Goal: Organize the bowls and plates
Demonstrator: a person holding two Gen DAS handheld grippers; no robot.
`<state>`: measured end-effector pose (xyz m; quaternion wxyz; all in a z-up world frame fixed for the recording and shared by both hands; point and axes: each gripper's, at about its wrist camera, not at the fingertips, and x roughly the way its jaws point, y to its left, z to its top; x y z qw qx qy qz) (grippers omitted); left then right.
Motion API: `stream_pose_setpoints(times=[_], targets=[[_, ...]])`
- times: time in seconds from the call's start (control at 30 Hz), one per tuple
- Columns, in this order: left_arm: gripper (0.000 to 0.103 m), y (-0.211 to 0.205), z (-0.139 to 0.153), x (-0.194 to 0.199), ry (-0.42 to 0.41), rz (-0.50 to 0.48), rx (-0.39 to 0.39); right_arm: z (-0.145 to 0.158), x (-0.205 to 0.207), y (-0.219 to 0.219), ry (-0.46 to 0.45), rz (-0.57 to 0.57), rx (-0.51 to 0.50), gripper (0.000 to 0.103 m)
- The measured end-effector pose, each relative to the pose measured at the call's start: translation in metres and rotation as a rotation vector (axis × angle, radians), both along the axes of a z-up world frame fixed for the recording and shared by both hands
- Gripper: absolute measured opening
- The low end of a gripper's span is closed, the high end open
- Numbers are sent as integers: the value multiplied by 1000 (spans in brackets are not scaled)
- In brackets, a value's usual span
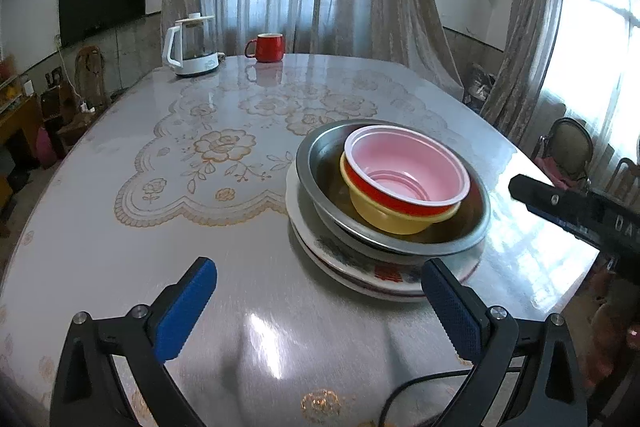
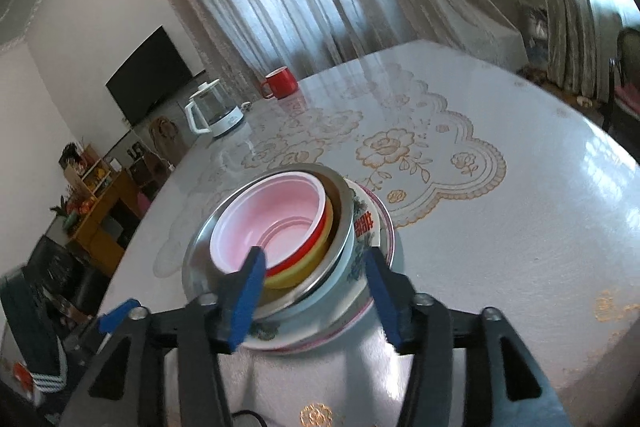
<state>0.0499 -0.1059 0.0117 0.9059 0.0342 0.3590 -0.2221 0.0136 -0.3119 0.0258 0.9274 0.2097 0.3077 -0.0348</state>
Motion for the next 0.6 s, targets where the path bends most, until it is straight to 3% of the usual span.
stream_pose_setpoints(times=[0.07,0.37,0.6], targets=[[103,2,2,-6,-13,5,-1,0,-5,6,0,10,-37,67],[103,18,6,-22,-61,90,23,-4,-32,26,14,-3,-141,72],[103,25,11,-30,-27,145,16,-14,-48,40,8,-49,-168,72]])
